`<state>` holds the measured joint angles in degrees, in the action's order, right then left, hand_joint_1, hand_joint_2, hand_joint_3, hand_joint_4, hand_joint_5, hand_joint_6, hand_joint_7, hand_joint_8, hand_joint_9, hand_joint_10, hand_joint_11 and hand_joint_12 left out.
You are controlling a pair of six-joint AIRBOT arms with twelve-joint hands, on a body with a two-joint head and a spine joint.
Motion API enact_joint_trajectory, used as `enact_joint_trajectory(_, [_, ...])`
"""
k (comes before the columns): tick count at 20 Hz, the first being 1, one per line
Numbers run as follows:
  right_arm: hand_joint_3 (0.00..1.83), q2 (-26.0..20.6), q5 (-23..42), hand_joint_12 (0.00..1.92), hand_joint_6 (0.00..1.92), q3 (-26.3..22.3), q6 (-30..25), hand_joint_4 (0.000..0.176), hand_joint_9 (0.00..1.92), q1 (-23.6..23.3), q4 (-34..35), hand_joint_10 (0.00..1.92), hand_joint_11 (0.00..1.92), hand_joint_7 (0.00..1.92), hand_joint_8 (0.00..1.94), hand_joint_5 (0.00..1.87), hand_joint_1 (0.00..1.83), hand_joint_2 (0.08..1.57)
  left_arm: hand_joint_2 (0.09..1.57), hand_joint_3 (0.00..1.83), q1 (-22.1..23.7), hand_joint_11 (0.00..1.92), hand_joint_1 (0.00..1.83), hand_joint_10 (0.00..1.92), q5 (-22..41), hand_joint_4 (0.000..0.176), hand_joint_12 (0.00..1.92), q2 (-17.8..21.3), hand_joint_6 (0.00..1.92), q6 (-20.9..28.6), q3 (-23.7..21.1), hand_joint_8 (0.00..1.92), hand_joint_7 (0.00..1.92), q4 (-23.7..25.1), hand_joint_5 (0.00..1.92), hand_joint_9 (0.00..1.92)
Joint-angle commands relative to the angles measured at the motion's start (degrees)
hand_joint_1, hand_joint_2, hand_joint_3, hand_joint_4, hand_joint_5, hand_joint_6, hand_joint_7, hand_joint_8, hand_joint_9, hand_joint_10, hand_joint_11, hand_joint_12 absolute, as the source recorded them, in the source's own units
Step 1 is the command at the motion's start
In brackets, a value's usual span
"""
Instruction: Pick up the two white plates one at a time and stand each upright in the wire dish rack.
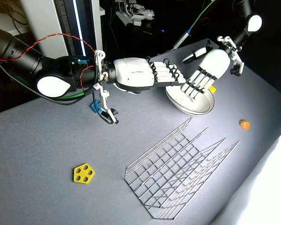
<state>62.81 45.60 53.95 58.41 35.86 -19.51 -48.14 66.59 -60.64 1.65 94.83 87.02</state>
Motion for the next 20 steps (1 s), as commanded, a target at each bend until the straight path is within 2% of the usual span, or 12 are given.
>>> enact_joint_trajectory(1, [0.0, 0.2, 6.5, 0.0, 0.0, 0.2, 0.5, 0.0, 0.0, -0.5, 0.7, 0.0, 0.0, 0.0, 0.0, 0.0, 1.11, 1.06, 1.06, 0.0, 0.8, 0.01, 0.0, 0.0, 1.5, 0.0, 0.01, -0.9, 0.0, 0.4, -0.6, 0.0, 0.03, -1.9, 0.06, 0.02])
enact_joint_trajectory(4, [0.0, 1.6, 6.5, 0.0, 0.0, 1.5, 2.2, 0.0, 0.0, -0.6, 0.7, 0.0, 0.0, 0.0, 0.0, 0.0, 1.14, 1.06, 1.06, 0.0, 2.0, 0.02, 0.0, 0.01, 0.8, 0.0, 0.01, -1.3, 0.01, 1.2, -1.2, 0.01, 0.04, -1.2, 0.07, 0.03])
enact_joint_trajectory(7, [0.0, 4.0, 6.5, 0.0, 0.01, 3.1, 7.2, 0.0, 0.0, -0.8, 2.3, 0.0, 0.0, 0.0, 0.0, 0.02, 1.15, 1.07, 1.06, 0.0, 3.1, 0.0, 0.0, 0.0, 0.7, 0.0, 0.0, -1.6, 0.0, 1.5, -1.2, 0.0, 0.02, -0.5, 0.06, 0.01])
enact_joint_trajectory(15, [0.01, 14.1, 4.0, 0.01, 0.0, 13.7, 7.4, 0.0, 0.0, -2.6, 2.3, 0.0, 0.01, 0.0, 0.0, 0.01, 1.1, 1.11, 1.06, 0.0, 3.2, 0.0, 0.0, 0.0, 0.6, 0.0, 0.0, -1.7, 0.0, 1.7, -1.0, 0.0, 0.02, -0.3, 0.05, 0.01])
enact_joint_trajectory(16, [0.0, 14.9, 3.4, 0.22, 0.01, 14.5, 7.4, 0.0, 0.02, -2.9, 2.3, 0.0, 0.0, 0.02, 0.0, 0.05, 1.1, 1.08, 1.06, 0.0, 3.2, 0.01, 0.0, 0.01, 0.7, 0.0, 0.01, -1.7, 0.01, 1.8, -1.0, 0.01, 0.03, -0.3, 0.06, 0.02])
enact_joint_trajectory(17, [0.0, 15.8, 3.3, 0.3, 0.01, 15.5, 7.4, 0.0, 0.04, -3.3, 2.3, 0.0, 0.0, 0.03, 0.0, 0.07, 1.11, 1.07, 1.06, 0.0, 3.2, 0.01, 0.0, 0.01, 0.7, 0.0, 0.0, -1.8, 0.01, 1.8, -0.9, 0.01, 0.03, -0.3, 0.06, 0.02])
enact_joint_trajectory(18, [0.01, 16.6, 3.3, 0.15, 0.0, 16.3, 7.4, 0.0, 0.01, -3.6, 2.3, 0.0, 0.0, 0.01, 0.01, 0.06, 1.1, 1.1, 1.06, 0.0, 3.2, 0.0, 0.0, 0.0, 0.7, 0.0, 0.0, -1.8, 0.0, 1.8, -0.8, 0.0, 0.02, -0.3, 0.05, 0.01])
enact_joint_trajectory(20, [0.01, 17.8, 3.1, 0.25, 0.01, 17.4, 7.4, 0.0, 0.03, -4.0, 2.3, 0.01, 0.0, 0.05, 0.01, 0.07, 1.09, 1.13, 1.05, 0.0, 3.2, 0.0, 0.0, 0.0, 0.7, 0.0, 0.0, -1.8, 0.0, 1.8, -0.7, 0.0, 0.0, -0.3, 0.04, 0.0])
